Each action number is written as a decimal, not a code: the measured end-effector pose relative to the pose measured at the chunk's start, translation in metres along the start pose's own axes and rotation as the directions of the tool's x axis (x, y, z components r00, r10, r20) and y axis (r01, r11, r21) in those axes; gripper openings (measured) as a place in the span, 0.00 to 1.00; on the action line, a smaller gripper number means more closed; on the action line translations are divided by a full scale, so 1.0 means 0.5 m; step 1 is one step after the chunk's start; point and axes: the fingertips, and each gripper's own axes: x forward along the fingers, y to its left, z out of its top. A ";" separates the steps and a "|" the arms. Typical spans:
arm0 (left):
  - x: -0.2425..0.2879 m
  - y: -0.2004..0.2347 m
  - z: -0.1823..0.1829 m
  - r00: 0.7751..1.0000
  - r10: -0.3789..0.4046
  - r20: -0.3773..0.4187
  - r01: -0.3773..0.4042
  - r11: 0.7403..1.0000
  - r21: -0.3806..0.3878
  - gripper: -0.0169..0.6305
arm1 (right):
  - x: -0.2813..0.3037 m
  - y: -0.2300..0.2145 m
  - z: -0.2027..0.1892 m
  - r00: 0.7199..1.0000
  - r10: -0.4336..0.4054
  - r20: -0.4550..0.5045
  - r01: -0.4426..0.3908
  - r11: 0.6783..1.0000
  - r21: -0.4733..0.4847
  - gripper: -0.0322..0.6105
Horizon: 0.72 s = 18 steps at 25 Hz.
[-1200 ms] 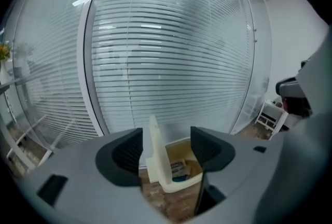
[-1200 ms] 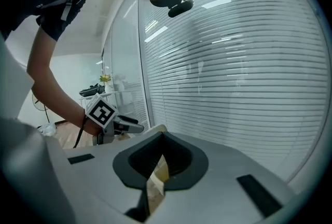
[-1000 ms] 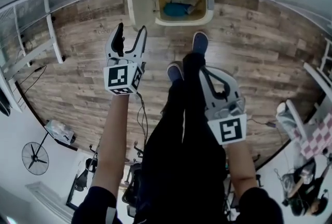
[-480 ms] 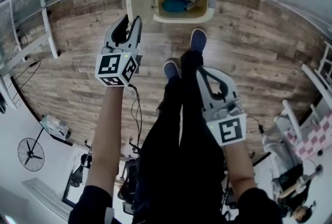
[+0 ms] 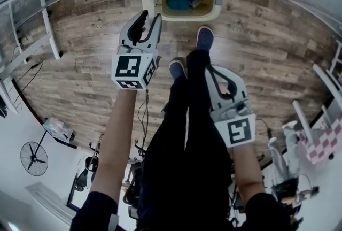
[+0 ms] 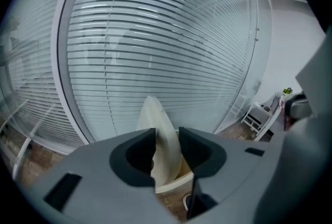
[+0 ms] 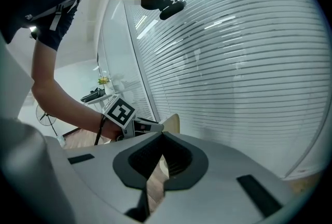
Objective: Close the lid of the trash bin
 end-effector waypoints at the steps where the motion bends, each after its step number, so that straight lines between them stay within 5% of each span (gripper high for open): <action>1: 0.007 -0.010 0.001 1.000 -0.008 0.001 0.008 1.000 0.001 0.24 | 0.002 -0.006 0.002 1.000 -0.006 0.006 0.006 1.000 0.009 0.05; 18: 0.115 -0.137 -0.017 0.997 -0.038 -0.066 0.043 0.996 0.078 0.25 | -0.011 -0.044 -0.012 0.997 -0.073 0.023 0.069 0.988 0.134 0.05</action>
